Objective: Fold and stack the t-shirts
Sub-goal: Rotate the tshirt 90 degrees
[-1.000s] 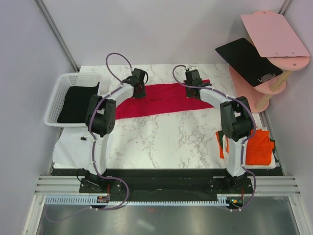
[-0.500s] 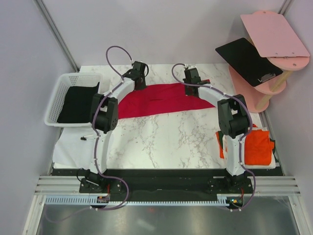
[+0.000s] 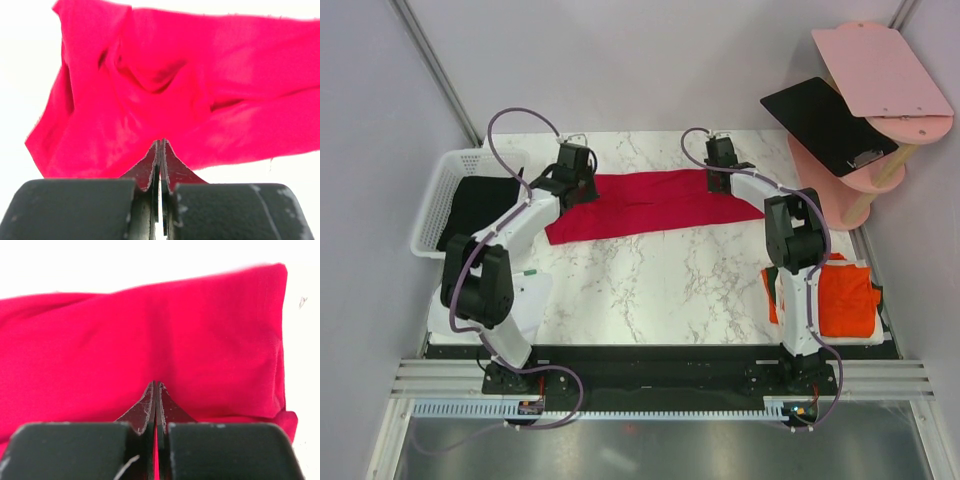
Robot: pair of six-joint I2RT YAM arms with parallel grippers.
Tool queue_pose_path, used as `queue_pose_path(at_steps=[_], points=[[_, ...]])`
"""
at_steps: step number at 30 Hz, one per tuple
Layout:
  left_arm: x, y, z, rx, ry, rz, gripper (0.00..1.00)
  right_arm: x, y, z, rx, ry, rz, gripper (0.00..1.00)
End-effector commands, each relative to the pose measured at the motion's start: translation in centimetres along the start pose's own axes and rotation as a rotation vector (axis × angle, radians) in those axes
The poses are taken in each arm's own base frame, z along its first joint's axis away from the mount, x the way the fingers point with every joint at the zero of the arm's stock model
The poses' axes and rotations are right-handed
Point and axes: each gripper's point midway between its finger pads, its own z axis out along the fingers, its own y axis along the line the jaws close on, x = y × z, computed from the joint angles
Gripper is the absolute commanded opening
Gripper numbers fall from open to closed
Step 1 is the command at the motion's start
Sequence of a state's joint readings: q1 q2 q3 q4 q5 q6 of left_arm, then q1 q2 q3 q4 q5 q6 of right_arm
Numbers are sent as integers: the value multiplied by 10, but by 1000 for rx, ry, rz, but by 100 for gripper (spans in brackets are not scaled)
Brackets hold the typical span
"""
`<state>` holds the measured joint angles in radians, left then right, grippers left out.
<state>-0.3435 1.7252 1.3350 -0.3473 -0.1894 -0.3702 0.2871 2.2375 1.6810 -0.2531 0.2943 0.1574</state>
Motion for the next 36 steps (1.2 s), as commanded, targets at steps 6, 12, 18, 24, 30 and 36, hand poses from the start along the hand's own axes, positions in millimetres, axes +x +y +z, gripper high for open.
queue_pose_path(at_steps=[6, 12, 18, 24, 30, 36], points=[[97, 22, 31, -69, 218, -30, 2, -9, -13, 15, 69, 12, 20, 0], [107, 20, 48, -75, 263, -19, 2, -3, -12, 15, 67, 46, 8, 0], [99, 20, 65, -120, 309, 8, 2, 17, -9, 14, 49, 122, 4, 0], [87, 29, 75, -167, 318, 16, 2, 47, -19, -10, 67, 245, -16, 0], [65, 49, 75, -232, 318, 49, 2, 66, -28, -50, 69, 327, -40, 0], [45, 68, 76, -270, 316, 58, 2, 91, -19, -93, 5, 395, -57, 0]])
